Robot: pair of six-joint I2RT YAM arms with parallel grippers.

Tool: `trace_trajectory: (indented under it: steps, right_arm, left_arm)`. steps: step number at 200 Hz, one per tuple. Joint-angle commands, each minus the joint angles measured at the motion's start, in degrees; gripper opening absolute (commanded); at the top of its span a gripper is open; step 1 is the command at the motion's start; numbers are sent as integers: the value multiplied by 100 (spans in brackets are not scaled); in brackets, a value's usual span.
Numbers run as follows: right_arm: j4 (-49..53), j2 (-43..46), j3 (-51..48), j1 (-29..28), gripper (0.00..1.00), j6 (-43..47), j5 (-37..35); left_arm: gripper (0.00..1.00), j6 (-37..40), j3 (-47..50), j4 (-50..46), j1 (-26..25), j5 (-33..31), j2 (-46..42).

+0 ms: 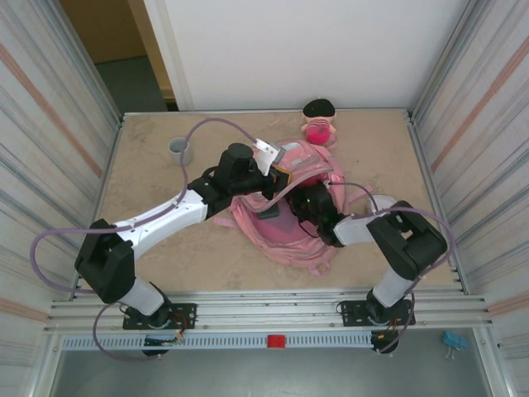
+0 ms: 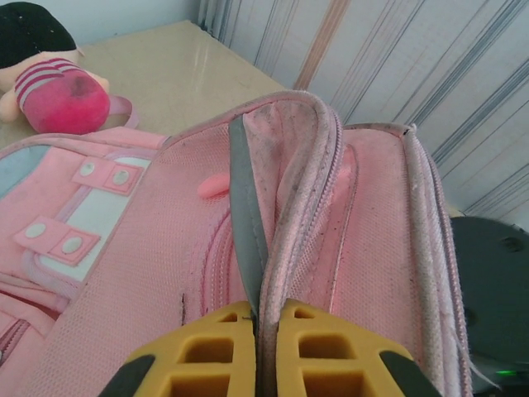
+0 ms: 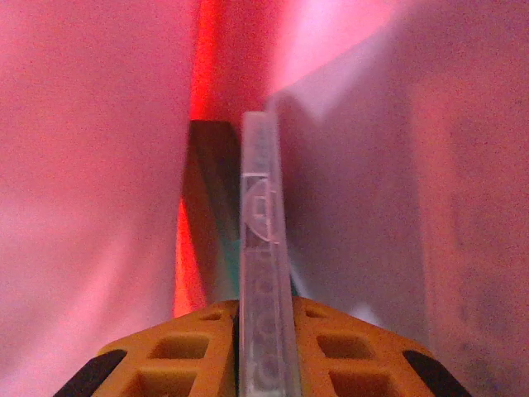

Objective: Pack books, pencil case, and school supplies into a backpack

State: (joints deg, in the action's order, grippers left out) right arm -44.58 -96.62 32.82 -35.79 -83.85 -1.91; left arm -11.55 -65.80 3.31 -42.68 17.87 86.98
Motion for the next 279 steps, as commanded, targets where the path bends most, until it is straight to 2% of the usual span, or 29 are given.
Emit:
trace_trajectory:
  steps: [1, 45, 112, 152, 213, 244, 279]
  right_arm:
    - [-496, -363, 130, -106, 23, -441, -83]
    - [-4, -297, -13, -226, 38, -605, -108]
    - [1841, 991, -314, -218, 55, -228, 103]
    - [2669, 2132, -671, -204, 59, 16, 7]
    - [5824, 4759, -331, 1, 66, 1258, -587]
    - [6894, 5787, -44, 274, 67, 1978, -600]
    - [7492, 6318, 309, 498, 67, 2591, -721]
  left_arm:
    - [0, -163, -250, 726, 88, 184, -357]
    - [0, -168, -173, 697, 196, 164, -418]
    - [0, -108, -57, 657, 268, 46, -418]
    - [0, 48, 12, 611, 269, 74, -406]
    - [0, 478, 345, 405, 234, 33, -544]
    - [0, 1041, 623, 188, -28, -177, -477]
    - [2, 1551, 891, -6, -470, -73, -92]
